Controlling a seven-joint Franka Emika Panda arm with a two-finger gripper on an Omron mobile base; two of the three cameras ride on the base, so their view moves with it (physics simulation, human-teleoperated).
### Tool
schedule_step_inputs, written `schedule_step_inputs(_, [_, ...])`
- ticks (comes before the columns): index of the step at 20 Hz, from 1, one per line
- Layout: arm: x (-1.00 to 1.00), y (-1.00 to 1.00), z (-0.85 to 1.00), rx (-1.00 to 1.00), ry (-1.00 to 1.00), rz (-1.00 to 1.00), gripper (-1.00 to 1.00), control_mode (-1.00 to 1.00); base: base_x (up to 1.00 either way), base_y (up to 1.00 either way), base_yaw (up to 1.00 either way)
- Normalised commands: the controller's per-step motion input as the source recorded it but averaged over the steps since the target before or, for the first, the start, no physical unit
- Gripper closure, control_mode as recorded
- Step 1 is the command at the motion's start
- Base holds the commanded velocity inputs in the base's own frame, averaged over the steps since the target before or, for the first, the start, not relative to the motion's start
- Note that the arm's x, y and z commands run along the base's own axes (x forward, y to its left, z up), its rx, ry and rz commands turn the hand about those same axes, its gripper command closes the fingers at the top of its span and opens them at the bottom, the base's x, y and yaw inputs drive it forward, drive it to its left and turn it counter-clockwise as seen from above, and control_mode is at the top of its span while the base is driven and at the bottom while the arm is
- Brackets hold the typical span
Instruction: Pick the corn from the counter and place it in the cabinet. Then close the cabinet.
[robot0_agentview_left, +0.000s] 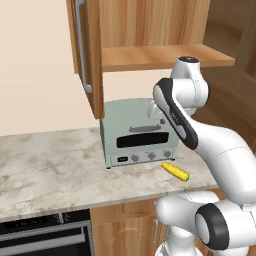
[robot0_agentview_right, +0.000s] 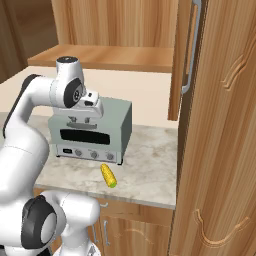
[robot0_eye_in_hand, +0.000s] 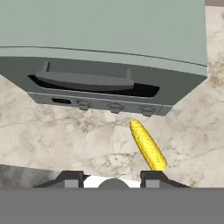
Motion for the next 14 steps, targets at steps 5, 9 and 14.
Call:
schedule_step_inputs(5, [-0.2,-0.05,-0.07,0.0,0.03,0.01,-1.0,-1.0,0.0,0.0,0.0])
schedule_step_inputs(9, [-0.43,-0.2,-0.18,0.0,0.01,0.08,-1.0,-1.0,0.0,0.0,0.0])
schedule_step_inputs(14, [-0.51,-0.38,-0.47,0.02,0.0,0.14,-1.0,-1.0,0.0,0.0,0.0])
